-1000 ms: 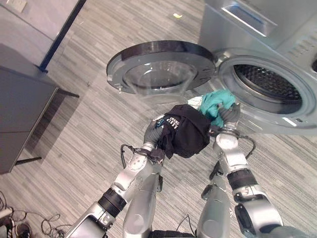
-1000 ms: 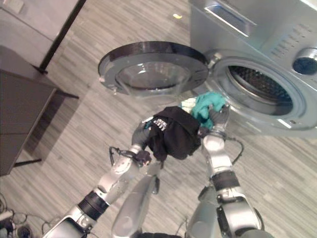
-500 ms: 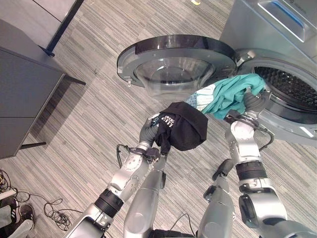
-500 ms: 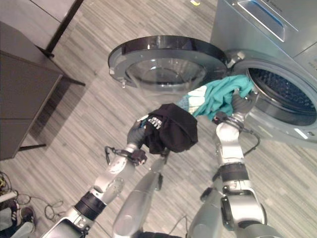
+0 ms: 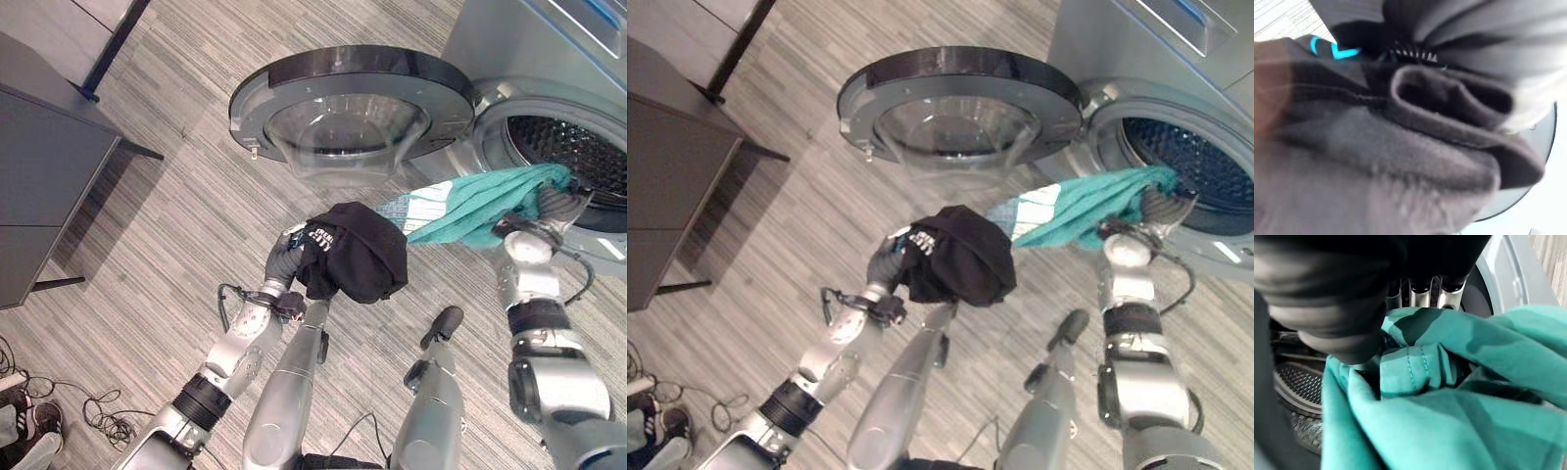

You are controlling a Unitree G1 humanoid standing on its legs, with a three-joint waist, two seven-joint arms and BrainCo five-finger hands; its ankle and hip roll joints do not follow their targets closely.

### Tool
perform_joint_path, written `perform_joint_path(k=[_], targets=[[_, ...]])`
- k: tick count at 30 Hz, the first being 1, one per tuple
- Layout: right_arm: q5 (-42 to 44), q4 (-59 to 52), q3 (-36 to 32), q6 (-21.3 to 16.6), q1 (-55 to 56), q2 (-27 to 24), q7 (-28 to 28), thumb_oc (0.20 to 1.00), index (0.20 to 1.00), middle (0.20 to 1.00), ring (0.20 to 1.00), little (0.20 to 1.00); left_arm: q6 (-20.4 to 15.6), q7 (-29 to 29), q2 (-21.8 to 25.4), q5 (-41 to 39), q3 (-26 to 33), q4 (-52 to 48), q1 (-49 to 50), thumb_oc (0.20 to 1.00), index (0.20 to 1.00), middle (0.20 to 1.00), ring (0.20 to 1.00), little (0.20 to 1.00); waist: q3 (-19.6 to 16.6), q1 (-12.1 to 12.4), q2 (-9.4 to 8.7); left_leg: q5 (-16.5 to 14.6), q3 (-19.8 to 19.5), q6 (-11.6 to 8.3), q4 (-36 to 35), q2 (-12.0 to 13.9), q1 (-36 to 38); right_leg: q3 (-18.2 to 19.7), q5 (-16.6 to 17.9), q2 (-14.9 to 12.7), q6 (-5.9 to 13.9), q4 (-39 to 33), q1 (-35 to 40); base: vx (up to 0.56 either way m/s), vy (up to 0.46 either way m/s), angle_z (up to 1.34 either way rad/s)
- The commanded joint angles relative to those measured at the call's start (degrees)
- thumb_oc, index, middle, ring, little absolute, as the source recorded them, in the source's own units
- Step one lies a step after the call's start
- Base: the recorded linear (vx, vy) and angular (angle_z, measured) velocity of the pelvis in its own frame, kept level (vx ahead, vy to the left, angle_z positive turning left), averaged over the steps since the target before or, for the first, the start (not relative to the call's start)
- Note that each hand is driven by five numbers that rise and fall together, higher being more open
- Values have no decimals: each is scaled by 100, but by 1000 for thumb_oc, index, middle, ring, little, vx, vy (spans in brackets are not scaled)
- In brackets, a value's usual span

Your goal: Grab the laundry basket,head to the washer,open it,put in the laundry and shut it.

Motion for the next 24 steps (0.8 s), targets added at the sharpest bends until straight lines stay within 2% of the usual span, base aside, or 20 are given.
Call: perform_joint_path(k=[1, 5, 6, 8, 9, 11, 12, 13, 14, 15, 16, 17, 19, 20, 22, 24], targets=[[565, 75, 199, -415, -229, -664, 249, 200, 200, 200, 200, 200, -345, -224, 47, -92, 155, -524, 319, 200, 200, 200, 200, 200, -316, 141, -14, -1207, 189, 111, 213, -107, 11, 322, -570, -114, 22, 146, 384, 0, 0, 0], [1022, 515, 390, -471, -608, -932, 492, 200, 200, 200, 200, 200, -345, -261, 94, -155, 133, -558, 356, 200, 200, 200, 200, 200, -339, 179, -44, -1297, 213, 113, 412, -124, -162, 336, -532, -117, 44, 96, 339, 34, 36, -7], [1228, 745, 523, -442, -773, -1031, 632, 200, 200, 200, 200, 200, -330, -258, 93, -177, 69, -538, 351, 200, 200, 200, 200, 200, -361, 190, -50, -1400, 201, 133, 599, -187, -259, 392, -534, -144, 37, 125, 345, 67, 92, -7], [1332, 717, 537, -465, -718, -1081, 704, 200, 200, 200, 200, 200, -291, -255, 79, -170, 22, -512, 314, 200, 200, 200, 200, 200, -364, 168, -18, -1473, 103, 188, 706, -271, -268, 567, -749, -151, -75, 365, 323, 86, 133, -3], [1355, 645, 472, -454, -642, -1139, 721, 200, 200, 200, 200, 200, -269, -253, 105, -166, 2, -506, 304, 200, 200, 200, 200, 200, -304, 86, 65, -1495, -12, 339, 714, -431, -162, 925, -785, -262, -209, 1276, 39, 80, 214, 3], [1333, 535, 512, -450, -680, -1137, 700, 200, 200, 200, 200, 200, -253, -238, 187, -116, -34, -508, 239, 200, 200, 200, 200, 200, -159, -26, 158, -1496, -117, 481, 706, -580, -2, 1422, -890, -134, -394, 2271, -446, 25, 233, 2], [1308, 528, 545, -436, -753, -1128, 680, 200, 200, 200, 200, 200, -266, -229, 219, -98, -5, -525, 217, 200, 200, 200, 200, 200, -68, -54, 196, -1520, -92, 516, 724, -620, 39, 1667, -974, -61, -418, 2652, -736, -25, 120, 21], [1304, 532, 566, -432, -788, -1128, 673, 200, 200, 200, 200, 200, -264, -228, 213, -97, 16, -528, 207, 200, 200, 200, 200, 200, -51, -38, 162, -1535, -40, 516, 741, -623, 14, 1761, -1014, -73, -418, 2764, -842, -7, 87, 36], [1292, 580, 660, -434, -935, -1161, 669, 200, 200, 200, 200, 200, -319, -221, 251, -89, 56, -559, 225, 200, 200, 200, 200, 200, 78, -57, 241, -1554, -67, 522, 751, -655, 68, 2074, -1219, 199, -465, 2722, -1219, 0, 16, 34], [1299, 606, 695, -437, -986, -1169, 672, 200, 200, 200, 200, 200, -321, -223, 240, -90, 78, -559, 216, 200, 200, 200, 200, 200, 88, -31, 227, -1569, -22, 514, 760, -630, 51, 2133, -1231, 225, -480, 2755, -1276, -54, -4, -7], [1356, 650, 739, -420, -1063, -1204, 694, 200, 200, 200, 200, 200, -347, -237, 211, -121, 107, -525, 230, 200, 200, 200, 200, 200, 203, -110, 242, -1457, 8, 498, 802, -694, -35, 2423, -964, 427, -425, 2121, -1594, -66, -34, -27], [1363, 661, 752, -422, -1082, -1209, 699, 200, 200, 200, 200, 200, -348, -240, 206, -121, 115, -522, 225, 200, 200, 200, 200, 200, 202, -88, 244, -1457, 29, 501, 803, -675, -47, 2438, -929, 449, -423, 2077, -1595, -31, -67, -28], [1458, 685, 781, -414, -1115, -1153, 742, 200, 200, 200, 200, 200, -361, -272, 145, -103, 102, -446, 221, 200, 200, 200, 200, 200, 203, -177, 260, -1554, -48, 471, 761, -714, 4, 2765, -537, 652, -246, 1152, -1829, 102, -124, -5], [1501, 651, 751, -422, -1090, -1137, 761, 200, 200, 200, 200, 200, -384, -310, 124, -84, 106, -423, 218, 200, 200, 200, 200, 200, 203, -276, 271, -1610, -158, 441, 777, -737, 42, 3002, -228, 725, -153, 551, -2128, 157, -201, 10], [1527, 648, 730, -405, -1033, -1141, 818, 200, 200, 200, 200, 200, -403, -360, 109, -88, 87, -404, 235, 200, 200, 200, 200, 200, 203, -318, 220, -1720, -246, 415, 914, -740, 141, 2952, -58, 723, -117, 243, -2202, 172, -242, -5], [1405, 598, 704, -363, -855, -1107, 856, 200, 200, 200, 200, 200, -414, -413, 90, -113, 56, -364, 264, 200, 200, 200, 200, 200, 203, -337, 165, -1877, -339, 368, 1137, -788, 240, 2780, 81, 589, -89, -40, -1838, 120, -183, 21]])
